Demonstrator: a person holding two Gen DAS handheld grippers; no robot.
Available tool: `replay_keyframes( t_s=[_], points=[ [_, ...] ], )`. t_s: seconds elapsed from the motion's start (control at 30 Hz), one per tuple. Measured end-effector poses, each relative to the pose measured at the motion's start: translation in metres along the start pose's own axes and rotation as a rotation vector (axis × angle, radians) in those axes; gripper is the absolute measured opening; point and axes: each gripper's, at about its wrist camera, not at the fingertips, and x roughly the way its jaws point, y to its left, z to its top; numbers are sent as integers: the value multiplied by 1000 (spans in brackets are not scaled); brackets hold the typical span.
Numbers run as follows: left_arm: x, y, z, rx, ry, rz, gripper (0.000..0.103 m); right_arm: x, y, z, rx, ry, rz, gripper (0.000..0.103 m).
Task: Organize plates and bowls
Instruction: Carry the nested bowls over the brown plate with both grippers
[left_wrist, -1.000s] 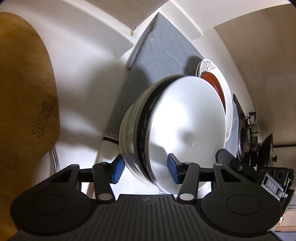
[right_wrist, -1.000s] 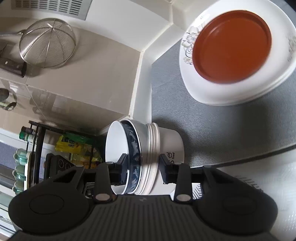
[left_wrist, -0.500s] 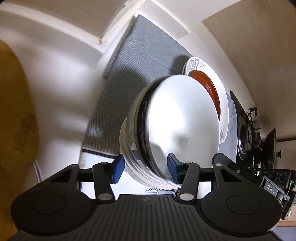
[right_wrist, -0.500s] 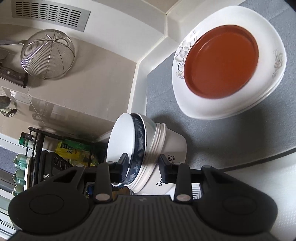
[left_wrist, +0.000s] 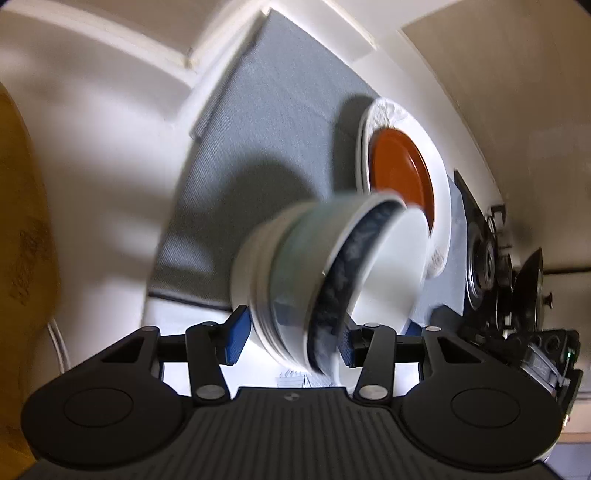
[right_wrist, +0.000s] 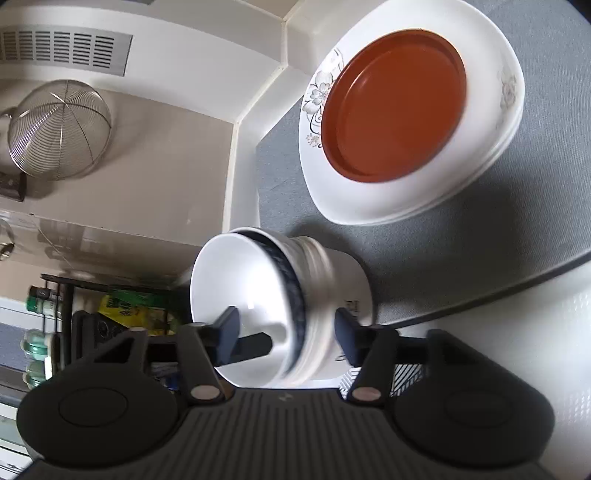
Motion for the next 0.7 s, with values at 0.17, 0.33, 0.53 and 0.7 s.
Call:
replay_keyframes(
  t_s=[0.17,0.33,0.53,0.7],
  points=[
    [4,8,16,-20,2,-15,50,8,0,11,19,-16,-63,70],
    [19,33,26,-105,39,-82,53,22,-13,12,49,12,-129,74],
    [20,22,16,-42,51,-26,50,24,-19,7,65,23,-81,68],
    [8,-16,-1,184,3,109,41,22,-1,6,-51,18,-129,55]
  ],
)
